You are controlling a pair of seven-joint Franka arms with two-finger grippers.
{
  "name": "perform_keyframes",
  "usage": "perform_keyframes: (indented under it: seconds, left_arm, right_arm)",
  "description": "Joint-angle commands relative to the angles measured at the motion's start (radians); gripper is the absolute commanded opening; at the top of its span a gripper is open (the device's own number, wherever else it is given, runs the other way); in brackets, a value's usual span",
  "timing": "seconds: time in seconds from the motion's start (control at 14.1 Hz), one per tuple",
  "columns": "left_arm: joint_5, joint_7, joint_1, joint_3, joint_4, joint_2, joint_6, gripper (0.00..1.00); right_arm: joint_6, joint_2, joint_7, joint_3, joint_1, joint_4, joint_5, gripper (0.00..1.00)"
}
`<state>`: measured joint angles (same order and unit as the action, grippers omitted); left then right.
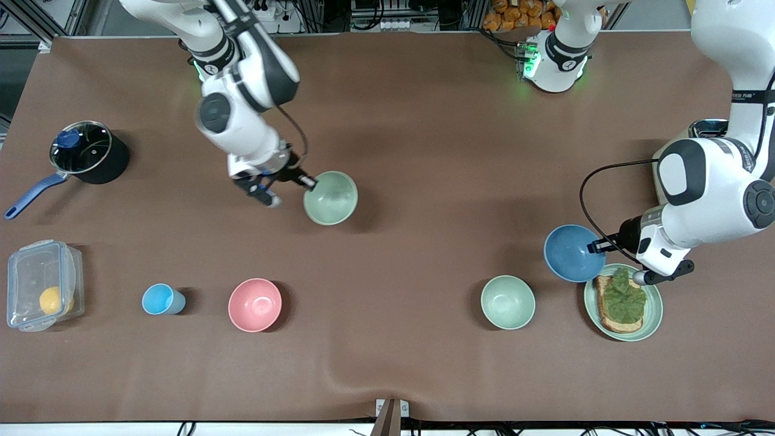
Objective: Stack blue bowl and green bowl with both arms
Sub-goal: 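Carry the blue bowl with the left gripper while the right gripper carries the green bowl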
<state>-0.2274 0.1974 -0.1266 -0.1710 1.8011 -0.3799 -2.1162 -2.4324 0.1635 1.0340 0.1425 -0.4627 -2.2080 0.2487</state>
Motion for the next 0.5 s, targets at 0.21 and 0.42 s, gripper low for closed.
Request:
perform_keyframes:
  seconds: [0.21, 0.42]
  left_arm:
    - [-0.064, 0.166, 0.012, -0.091, -0.035, 0.006, 0.016, 0.0]
    - [-0.066, 0.236, 0.042, -0.123, -0.049, -0.016, 0.016, 0.0]
  right_arm:
    - [-0.034, 0.204, 0.417, -0.001, -0.169, 0.172, -0.227, 0.0]
    - [-0.045, 0.225, 0.48, -0.001, -0.227, 0.189, -0.23, 0.0]
